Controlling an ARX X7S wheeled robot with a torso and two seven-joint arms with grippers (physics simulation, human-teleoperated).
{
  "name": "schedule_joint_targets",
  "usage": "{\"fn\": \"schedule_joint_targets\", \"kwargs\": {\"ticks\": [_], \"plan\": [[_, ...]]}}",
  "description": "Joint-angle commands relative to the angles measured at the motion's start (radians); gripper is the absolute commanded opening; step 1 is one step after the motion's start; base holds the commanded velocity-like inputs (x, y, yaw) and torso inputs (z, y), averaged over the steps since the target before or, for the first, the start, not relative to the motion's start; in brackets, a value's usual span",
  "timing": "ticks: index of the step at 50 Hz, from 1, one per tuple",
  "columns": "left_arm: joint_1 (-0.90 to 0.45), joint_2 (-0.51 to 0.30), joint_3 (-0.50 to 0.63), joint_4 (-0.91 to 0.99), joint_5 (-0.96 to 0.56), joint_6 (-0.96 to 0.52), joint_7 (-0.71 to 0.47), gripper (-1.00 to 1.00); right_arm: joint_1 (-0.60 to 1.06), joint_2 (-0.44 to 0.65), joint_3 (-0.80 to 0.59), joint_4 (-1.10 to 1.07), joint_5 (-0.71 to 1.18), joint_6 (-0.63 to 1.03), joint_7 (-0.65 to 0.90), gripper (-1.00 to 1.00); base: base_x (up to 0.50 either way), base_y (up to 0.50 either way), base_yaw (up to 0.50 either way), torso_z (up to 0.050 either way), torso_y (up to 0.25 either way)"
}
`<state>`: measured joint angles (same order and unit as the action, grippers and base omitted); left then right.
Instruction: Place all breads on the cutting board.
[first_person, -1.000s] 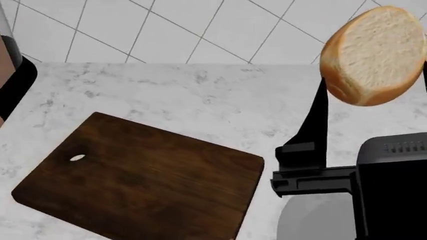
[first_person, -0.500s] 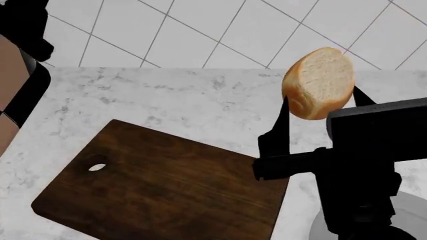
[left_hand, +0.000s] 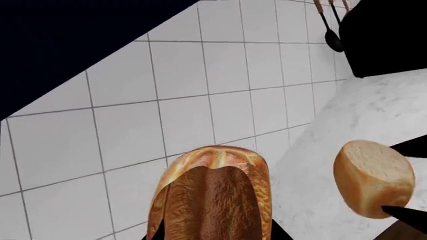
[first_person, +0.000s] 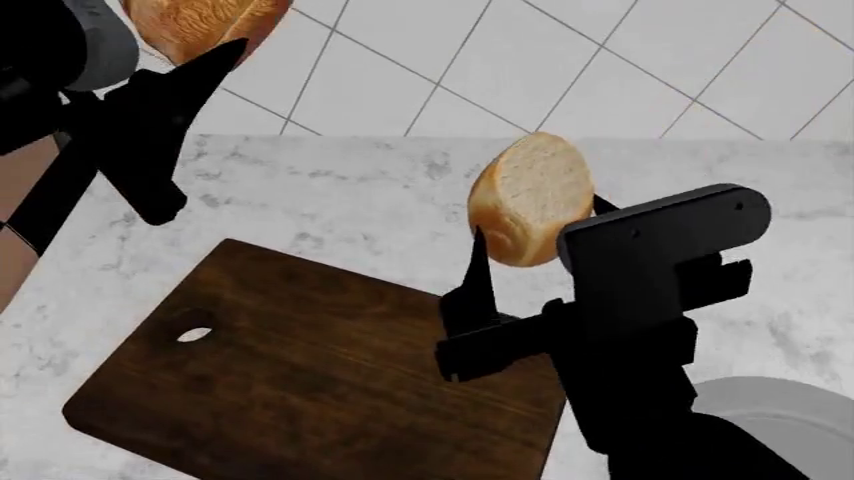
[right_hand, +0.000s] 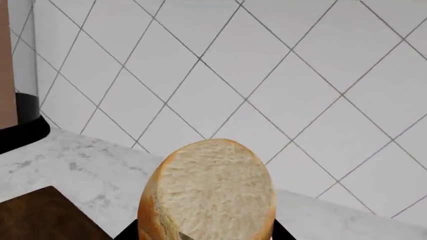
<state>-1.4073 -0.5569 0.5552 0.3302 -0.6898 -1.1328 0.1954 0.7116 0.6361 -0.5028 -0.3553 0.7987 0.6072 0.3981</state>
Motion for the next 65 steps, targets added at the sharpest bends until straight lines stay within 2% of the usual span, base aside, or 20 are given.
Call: {"fn": "schedule_joint_targets", "kwargs": {"ticks": [1, 11, 16, 24, 48, 65], "plan": [[0.045, -0.035, -0.038, 0.099, -0.11, -0.091, -0.007, -1.0, 0.031, -0.014, -0.035, -0.002, -0.028, 0.034, -0.047, -1.0, 0.0, 0.0, 0.0, 0.0, 0.0], [0.098, -0.081, -0.026, 0.138, -0.14, -0.134, -0.016, -1.0, 0.035, -0.021, -0.067, -0.011, -0.025, 0.063, -0.056, -1.0, 0.0, 0.0, 0.0, 0.0, 0.0], [0.097, -0.071, -0.014, 0.083, -0.139, -0.134, 0.001, -1.0, 0.041, -0.032, -0.087, 0.017, -0.027, 0.07, -0.076, -1.0, 0.0, 0.0, 0.0, 0.0, 0.0], [0.151, -0.063, 0.04, -0.02, -0.087, -0.048, 0.044, -1.0, 0.024, -0.04, -0.113, 0.054, -0.026, 0.08, -0.095, -1.0, 0.0, 0.0, 0.0, 0.0, 0.0], [0.265, -0.057, 0.087, -0.02, -0.118, -0.031, 0.06, -1.0, 0.021, -0.091, -0.156, 0.162, -0.027, 0.065, -0.162, -1.0, 0.0, 0.0, 0.0, 0.0, 0.0], [0.292, -0.056, 0.098, -0.039, -0.138, -0.034, 0.072, -1.0, 0.027, -0.108, -0.184, 0.191, -0.022, 0.08, -0.19, -1.0, 0.0, 0.0, 0.0, 0.0, 0.001]]}}
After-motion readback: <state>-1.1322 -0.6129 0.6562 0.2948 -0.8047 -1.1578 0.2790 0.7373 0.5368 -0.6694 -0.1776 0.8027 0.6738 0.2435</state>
